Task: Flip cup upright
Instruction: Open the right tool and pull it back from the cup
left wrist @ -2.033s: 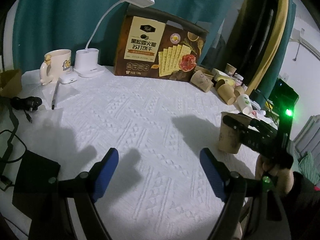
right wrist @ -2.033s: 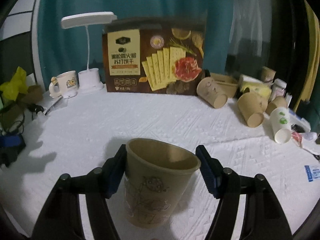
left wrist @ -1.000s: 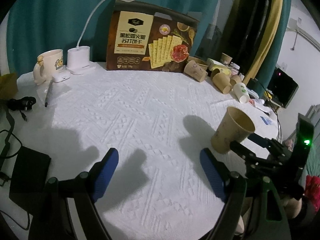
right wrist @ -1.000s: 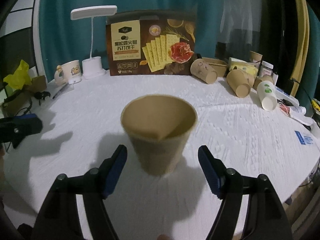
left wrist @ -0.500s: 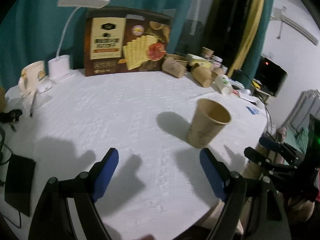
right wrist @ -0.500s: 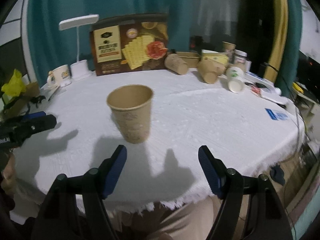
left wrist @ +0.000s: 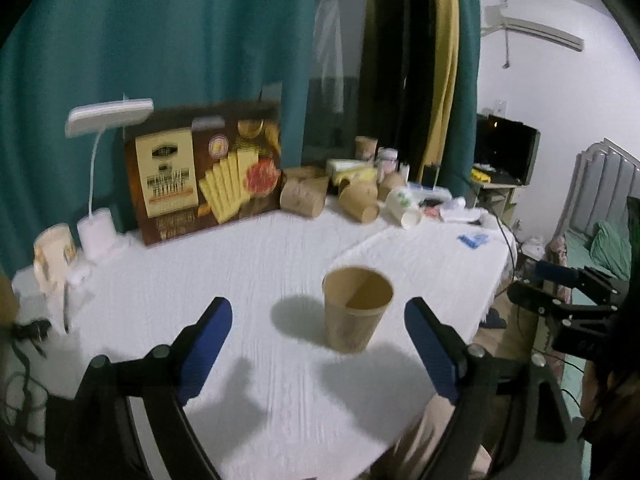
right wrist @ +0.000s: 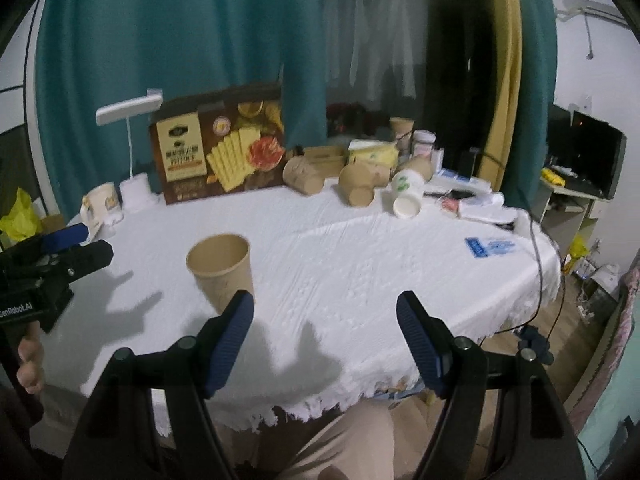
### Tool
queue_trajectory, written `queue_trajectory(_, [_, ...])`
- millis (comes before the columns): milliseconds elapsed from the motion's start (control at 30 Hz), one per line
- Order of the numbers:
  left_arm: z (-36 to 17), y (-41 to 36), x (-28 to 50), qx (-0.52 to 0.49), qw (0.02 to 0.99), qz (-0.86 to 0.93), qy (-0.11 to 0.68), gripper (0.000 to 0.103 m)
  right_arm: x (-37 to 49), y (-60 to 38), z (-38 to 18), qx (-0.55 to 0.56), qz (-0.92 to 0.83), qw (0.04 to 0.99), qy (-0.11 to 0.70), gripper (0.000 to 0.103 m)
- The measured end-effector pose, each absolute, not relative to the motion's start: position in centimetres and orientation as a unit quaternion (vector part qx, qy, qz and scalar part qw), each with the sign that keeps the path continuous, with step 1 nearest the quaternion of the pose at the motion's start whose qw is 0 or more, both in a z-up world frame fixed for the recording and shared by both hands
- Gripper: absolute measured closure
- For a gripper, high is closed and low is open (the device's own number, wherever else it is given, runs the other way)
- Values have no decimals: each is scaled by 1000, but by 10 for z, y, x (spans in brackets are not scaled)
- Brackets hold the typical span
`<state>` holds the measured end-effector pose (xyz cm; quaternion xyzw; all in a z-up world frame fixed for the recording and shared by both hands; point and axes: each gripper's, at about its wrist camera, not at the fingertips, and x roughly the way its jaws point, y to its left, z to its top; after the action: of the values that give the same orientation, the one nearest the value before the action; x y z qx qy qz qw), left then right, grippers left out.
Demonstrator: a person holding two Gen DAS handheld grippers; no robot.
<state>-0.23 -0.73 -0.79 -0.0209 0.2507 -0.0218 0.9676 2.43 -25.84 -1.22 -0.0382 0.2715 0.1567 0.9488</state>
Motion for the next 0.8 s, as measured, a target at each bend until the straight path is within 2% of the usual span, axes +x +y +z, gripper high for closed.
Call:
queue_trajectory(367, [46,-6,-20,-26,982,-38,183,12,1,-274,43,-44,149,968,197,30])
queue_trajectory(800, [77,12,-44,-38,991,-31,125,8,-29,-265,95,-23,168,977,130,26])
